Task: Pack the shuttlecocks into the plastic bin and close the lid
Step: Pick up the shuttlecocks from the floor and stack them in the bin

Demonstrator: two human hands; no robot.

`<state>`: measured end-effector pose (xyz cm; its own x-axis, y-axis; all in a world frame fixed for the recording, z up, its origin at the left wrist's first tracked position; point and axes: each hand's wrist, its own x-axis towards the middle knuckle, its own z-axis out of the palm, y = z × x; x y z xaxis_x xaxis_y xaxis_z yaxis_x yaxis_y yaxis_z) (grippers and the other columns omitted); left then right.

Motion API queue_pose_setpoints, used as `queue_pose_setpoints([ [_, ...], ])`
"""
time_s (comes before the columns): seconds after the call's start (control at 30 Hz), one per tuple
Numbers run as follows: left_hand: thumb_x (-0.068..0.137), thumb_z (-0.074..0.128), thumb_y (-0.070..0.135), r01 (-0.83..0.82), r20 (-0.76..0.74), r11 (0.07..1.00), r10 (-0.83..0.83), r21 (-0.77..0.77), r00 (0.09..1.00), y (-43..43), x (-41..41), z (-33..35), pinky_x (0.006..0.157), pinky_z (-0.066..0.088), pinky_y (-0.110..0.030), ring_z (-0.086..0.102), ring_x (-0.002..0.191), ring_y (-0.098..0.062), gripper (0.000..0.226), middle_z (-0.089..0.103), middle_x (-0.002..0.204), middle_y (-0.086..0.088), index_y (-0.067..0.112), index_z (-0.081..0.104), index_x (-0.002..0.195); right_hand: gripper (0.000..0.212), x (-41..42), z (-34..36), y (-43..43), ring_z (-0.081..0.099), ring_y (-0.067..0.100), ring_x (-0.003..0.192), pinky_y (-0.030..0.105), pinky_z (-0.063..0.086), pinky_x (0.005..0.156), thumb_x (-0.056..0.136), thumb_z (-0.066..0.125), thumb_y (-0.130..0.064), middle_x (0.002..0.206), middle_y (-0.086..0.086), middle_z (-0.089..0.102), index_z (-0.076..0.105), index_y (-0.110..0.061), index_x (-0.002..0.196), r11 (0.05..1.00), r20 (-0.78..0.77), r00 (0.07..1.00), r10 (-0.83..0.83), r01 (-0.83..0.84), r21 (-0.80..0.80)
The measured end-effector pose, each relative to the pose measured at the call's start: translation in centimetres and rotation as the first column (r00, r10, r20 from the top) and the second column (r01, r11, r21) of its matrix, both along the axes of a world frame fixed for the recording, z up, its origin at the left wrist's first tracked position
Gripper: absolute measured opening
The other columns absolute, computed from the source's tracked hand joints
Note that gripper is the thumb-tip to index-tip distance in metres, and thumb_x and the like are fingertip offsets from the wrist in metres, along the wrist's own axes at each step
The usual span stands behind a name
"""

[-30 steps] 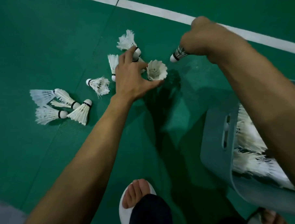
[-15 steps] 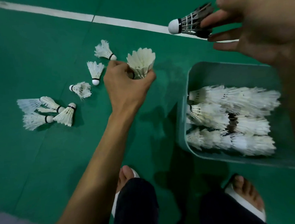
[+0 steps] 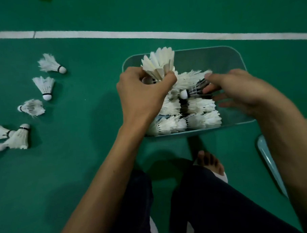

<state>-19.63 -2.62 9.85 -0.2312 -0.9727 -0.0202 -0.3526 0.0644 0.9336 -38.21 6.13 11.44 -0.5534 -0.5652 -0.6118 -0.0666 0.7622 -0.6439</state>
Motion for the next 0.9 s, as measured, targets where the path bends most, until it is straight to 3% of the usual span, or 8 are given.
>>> queue_pose_setpoints([
  [0.07, 0.067, 0.075, 0.041, -0.002, 0.020, 0.997, 0.001, 0.071, 1.000, 0.5, -0.4, -1.1, 0.046, 0.034, -0.027, 0.041, 0.049, -0.014, 0.036, 0.070, 0.064, -0.014, 0.005, 0.075, 0.067, 0.051, 0.1, -1.7, -0.4, 0.061, 0.026, 0.101, 0.039, 0.050, 0.081, 0.094, 0.060, -0.051, 0.109, 0.000, 0.072, 0.061, -0.011, 0.124, 0.999, 0.034, 0.999, 0.008, -0.009, 0.046],
  [0.3, 0.068, 0.075, 0.037, -0.081, 0.097, 0.988, 0.069, 0.130, 0.993, 0.7, 0.0, -1.7, 0.042, 0.035, -0.024, 0.046, 0.046, -0.011, 0.036, 0.069, 0.058, -0.010, 0.001, 0.073, 0.064, 0.064, 2.8, -4.1, -4.1, 0.062, 0.030, 0.101, 0.044, 0.053, 0.089, 0.082, 0.061, -0.066, 0.105, 0.004, 0.071, 0.054, -0.026, 0.131, 0.998, 0.146, 0.989, 0.021, -0.029, 0.056],
  [0.43, 0.072, 0.075, 0.033, -0.072, 0.056, 0.985, 0.065, 0.153, 0.996, 0.7, 1.3, -1.0, 0.044, 0.033, -0.023, 0.040, 0.043, -0.009, 0.034, 0.061, 0.046, 0.001, 0.002, 0.070, 0.060, 0.074, 4.4, -4.5, -5.4, 0.060, 0.028, 0.082, 0.038, 0.049, 0.077, 0.080, 0.059, -0.071, 0.098, 0.010, 0.070, 0.056, -0.019, 0.133, 0.999, 0.296, 0.955, 0.008, -0.022, 0.044],
  [0.53, 0.071, 0.073, 0.036, -0.074, 0.047, 0.986, 0.068, 0.149, 0.997, 0.5, 1.3, -1.0, 0.044, 0.037, -0.029, 0.043, 0.048, -0.012, 0.035, 0.067, 0.056, -0.009, 0.002, 0.071, 0.063, 0.071, 4.2, -4.8, -5.7, 0.059, 0.028, 0.083, 0.041, 0.048, 0.079, 0.087, 0.053, -0.070, 0.092, 0.008, 0.069, 0.056, -0.017, 0.135, 0.999, 0.357, 0.933, -0.032, 0.021, 0.035],
  [0.67, 0.075, 0.074, 0.032, -0.045, 0.054, 0.984, 0.036, 0.174, 0.998, 0.9, 0.5, -0.8, 0.043, 0.042, -0.026, 0.052, 0.046, -0.006, 0.031, 0.068, 0.053, 0.000, 0.002, 0.073, 0.064, 0.054, 2.8, -4.6, -4.6, 0.059, 0.029, 0.090, 0.041, 0.049, 0.081, 0.089, 0.054, -0.066, 0.090, 0.006, 0.065, 0.062, -0.015, 0.106, 0.998, 0.375, 0.927, -0.008, -0.014, 0.054],
  [0.73, 0.075, 0.075, 0.028, -0.020, 0.016, 0.971, 0.016, 0.238, 1.000, 0.9, 0.0, -0.9, 0.049, 0.050, -0.025, 0.053, 0.043, -0.012, 0.034, 0.064, 0.048, 0.000, -0.001, 0.066, 0.059, 0.044, 1.9, -4.2, -3.4, 0.063, 0.030, 0.091, 0.041, 0.053, 0.080, 0.091, 0.058, -0.058, 0.099, 0.006, 0.069, 0.063, -0.015, 0.099, 0.999, 0.218, 0.976, -0.007, -0.002, 0.039],
  [0.83, 0.076, 0.078, 0.024, 0.044, -0.170, 0.911, 0.029, 0.411, 0.985, 0.6, -0.6, -1.4, 0.074, 0.065, -0.048, 0.071, 0.072, -0.044, 0.037, 0.069, 0.076, -0.029, -0.012, 0.070, 0.078, 0.018, 0.6, -3.3, -1.8, 0.072, 0.028, 0.099, 0.044, 0.057, 0.089, 0.091, 0.063, -0.021, 0.113, 0.010, 0.072, 0.066, -0.009, 0.105, 0.974, 0.023, 0.999, -0.037, 0.041, -0.221],
  [0.9, 0.082, 0.076, 0.016, 0.111, -0.243, 0.845, 0.023, 0.523, 0.970, 0.7, -1.1, -1.5, 0.081, 0.064, -0.046, 0.068, 0.063, -0.031, 0.031, 0.062, 0.073, -0.024, -0.014, 0.070, 0.087, 0.032, -0.1, -2.5, -0.9, 0.071, 0.024, 0.107, 0.040, 0.058, 0.090, 0.082, 0.062, -0.004, 0.119, 0.009, 0.071, 0.065, -0.009, 0.113, 0.924, 0.063, 0.994, 0.089, -0.059, -0.378],
])
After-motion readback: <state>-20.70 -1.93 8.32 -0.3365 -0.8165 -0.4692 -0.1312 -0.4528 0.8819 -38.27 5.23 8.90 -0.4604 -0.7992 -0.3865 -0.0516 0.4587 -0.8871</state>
